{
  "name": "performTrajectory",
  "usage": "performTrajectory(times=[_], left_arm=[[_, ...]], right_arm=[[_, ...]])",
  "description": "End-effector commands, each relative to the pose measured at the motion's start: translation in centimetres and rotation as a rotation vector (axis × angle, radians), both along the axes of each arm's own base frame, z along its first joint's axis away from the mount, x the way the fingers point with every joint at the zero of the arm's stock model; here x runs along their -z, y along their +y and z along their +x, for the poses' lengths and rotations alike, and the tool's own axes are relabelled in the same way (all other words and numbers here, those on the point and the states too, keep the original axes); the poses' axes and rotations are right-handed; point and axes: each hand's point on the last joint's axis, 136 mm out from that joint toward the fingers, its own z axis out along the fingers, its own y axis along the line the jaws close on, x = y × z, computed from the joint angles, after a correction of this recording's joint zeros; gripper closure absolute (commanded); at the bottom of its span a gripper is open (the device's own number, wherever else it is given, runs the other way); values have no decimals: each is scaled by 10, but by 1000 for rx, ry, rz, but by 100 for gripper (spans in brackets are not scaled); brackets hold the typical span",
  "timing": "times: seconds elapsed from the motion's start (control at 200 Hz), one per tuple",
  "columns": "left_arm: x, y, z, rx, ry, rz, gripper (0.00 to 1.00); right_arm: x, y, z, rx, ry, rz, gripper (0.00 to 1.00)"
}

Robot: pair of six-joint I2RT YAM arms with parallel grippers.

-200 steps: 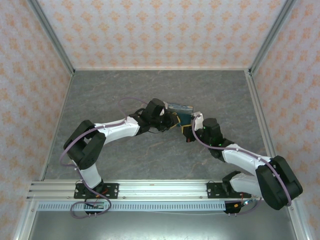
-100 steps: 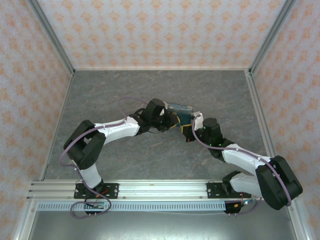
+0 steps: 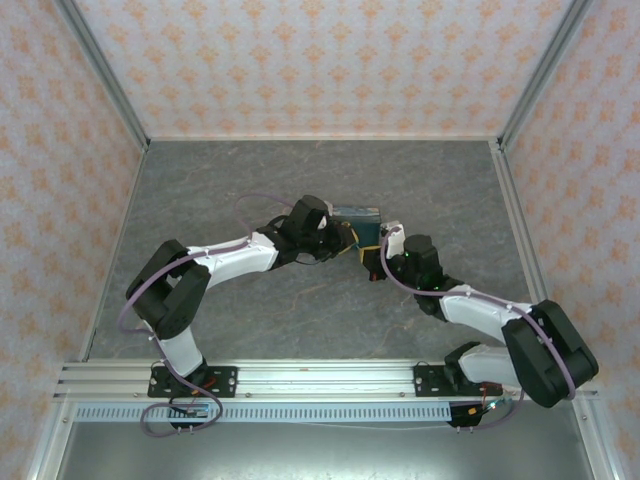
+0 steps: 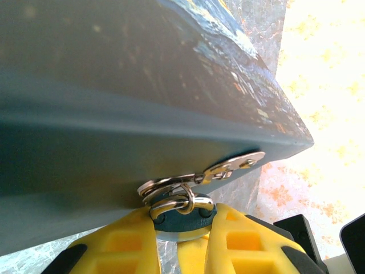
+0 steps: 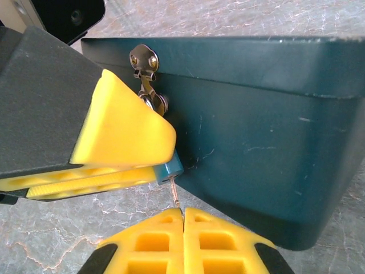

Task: Unlock a padlock with a key

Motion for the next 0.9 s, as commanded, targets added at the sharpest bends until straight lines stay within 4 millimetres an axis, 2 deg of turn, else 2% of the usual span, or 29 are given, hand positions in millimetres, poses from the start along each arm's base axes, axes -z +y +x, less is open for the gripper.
performTrajectory(times=[0.0,0.36,0.581,0.716,0.896], left_arm=[[-46,-22,-13,91,-61,-112,91],[-40,-16,-17,91,-61,-87,91],[-27,-9,-17,92,-59,-17,91],[-21,-10,-18,97,-48,-13,91],[-20,-12,-17,97,-45,-20,92]], right_arm=[[-38,12,13,-24,-132,79,100],[-36,8,19,-19,-140,59,100],[-38,4,19,-31,-137,40,100],[-33,-1,18,-27,-128,14,100],[-38,2,17,-34,-132,48,100]])
